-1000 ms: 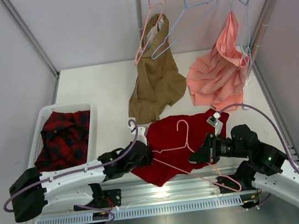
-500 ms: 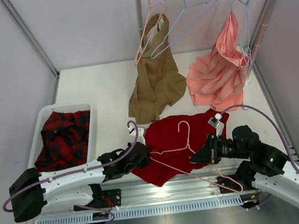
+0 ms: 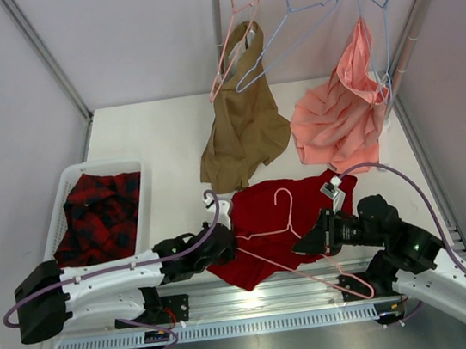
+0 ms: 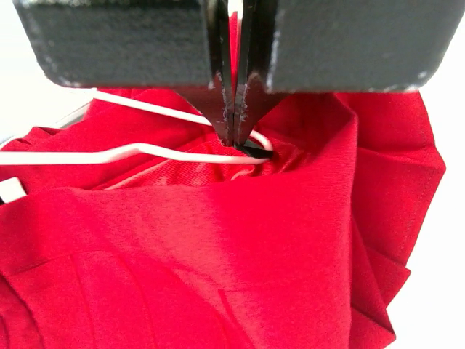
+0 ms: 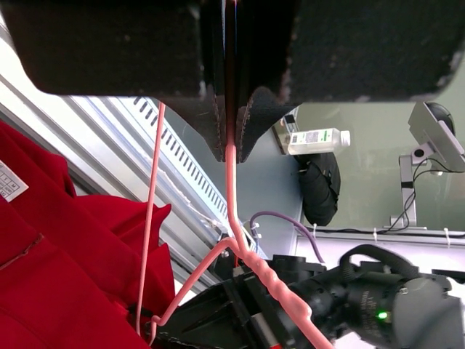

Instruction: Place the skirt on the hanger

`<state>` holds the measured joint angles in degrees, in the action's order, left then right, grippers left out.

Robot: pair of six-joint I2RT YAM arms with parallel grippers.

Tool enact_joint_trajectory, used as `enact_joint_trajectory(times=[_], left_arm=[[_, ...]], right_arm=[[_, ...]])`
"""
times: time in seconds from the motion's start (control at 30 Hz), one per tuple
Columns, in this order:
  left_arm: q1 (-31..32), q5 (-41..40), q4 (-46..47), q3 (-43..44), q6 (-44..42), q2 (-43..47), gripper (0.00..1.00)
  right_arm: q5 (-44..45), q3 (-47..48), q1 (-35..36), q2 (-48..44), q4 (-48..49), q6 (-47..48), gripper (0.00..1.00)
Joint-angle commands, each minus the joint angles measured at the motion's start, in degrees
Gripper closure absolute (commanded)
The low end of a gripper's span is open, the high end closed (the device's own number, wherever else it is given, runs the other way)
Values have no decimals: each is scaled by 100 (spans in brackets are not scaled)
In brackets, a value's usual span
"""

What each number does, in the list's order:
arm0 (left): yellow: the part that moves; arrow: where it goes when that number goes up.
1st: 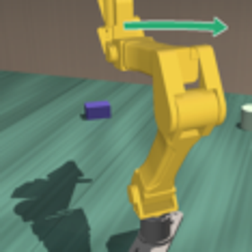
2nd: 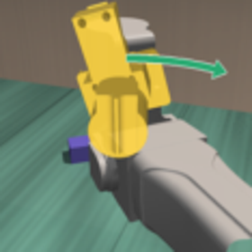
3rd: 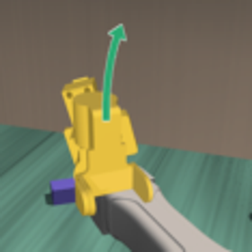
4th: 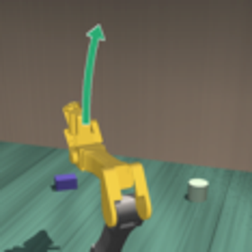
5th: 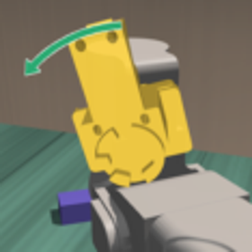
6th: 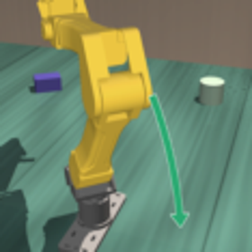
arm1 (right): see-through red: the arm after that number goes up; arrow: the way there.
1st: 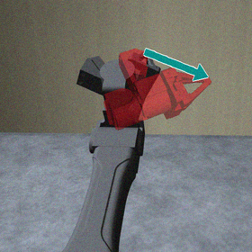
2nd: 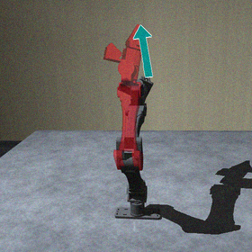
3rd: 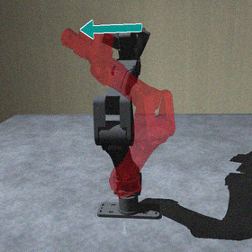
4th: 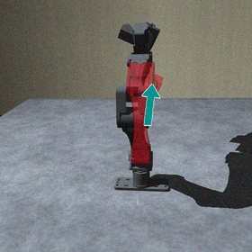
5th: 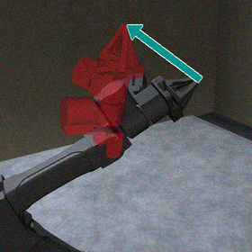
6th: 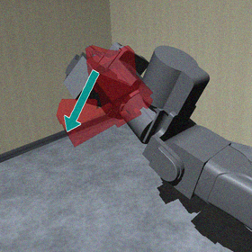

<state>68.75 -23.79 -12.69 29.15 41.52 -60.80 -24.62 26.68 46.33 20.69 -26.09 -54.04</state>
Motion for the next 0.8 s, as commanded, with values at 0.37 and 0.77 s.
enact_joint_trajectory(times=[0.37, 0.77], left_arm=[[253, 173, 407, 592, -390, -90, 100], [332, -783, -645, 952, 13, -310, 100]], right_arm=[[54, -110, 43, -21, 534, 34, 100], [45, 92, 35, -267, 166, 78, 100]])
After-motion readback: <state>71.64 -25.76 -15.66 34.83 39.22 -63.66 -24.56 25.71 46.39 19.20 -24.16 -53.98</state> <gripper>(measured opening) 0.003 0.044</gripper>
